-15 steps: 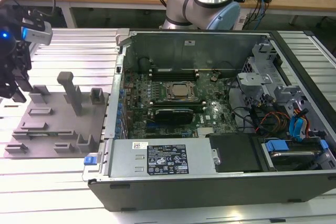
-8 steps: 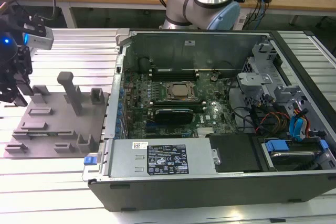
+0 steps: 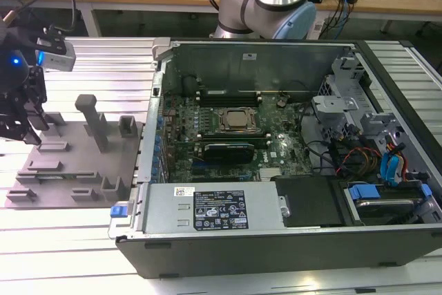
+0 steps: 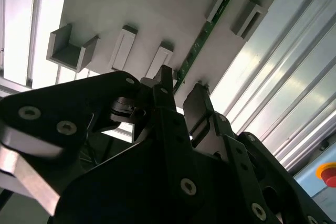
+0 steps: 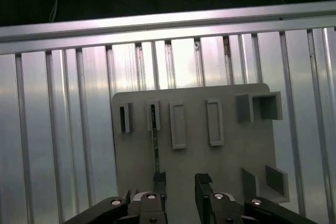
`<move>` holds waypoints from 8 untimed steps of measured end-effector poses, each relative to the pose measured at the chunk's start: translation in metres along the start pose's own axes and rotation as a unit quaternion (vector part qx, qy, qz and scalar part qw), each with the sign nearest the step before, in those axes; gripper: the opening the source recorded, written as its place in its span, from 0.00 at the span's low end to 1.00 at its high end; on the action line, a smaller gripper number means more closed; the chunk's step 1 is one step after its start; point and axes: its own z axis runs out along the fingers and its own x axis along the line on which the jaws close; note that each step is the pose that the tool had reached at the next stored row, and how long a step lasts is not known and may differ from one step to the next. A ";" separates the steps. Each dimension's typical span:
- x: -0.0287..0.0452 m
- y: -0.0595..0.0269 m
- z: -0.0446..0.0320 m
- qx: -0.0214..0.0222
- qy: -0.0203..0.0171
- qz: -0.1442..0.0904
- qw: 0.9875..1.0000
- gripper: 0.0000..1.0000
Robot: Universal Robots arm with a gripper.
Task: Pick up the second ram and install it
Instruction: 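Pick up the second ram and move it above second insertion slot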
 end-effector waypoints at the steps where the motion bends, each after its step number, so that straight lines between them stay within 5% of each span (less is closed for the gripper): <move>1: 0.0005 -0.0002 0.0006 0.000 0.000 0.000 1.000 0.34; 8: 0.0074 -0.0026 0.0108 0.000 0.001 -0.001 1.000 0.34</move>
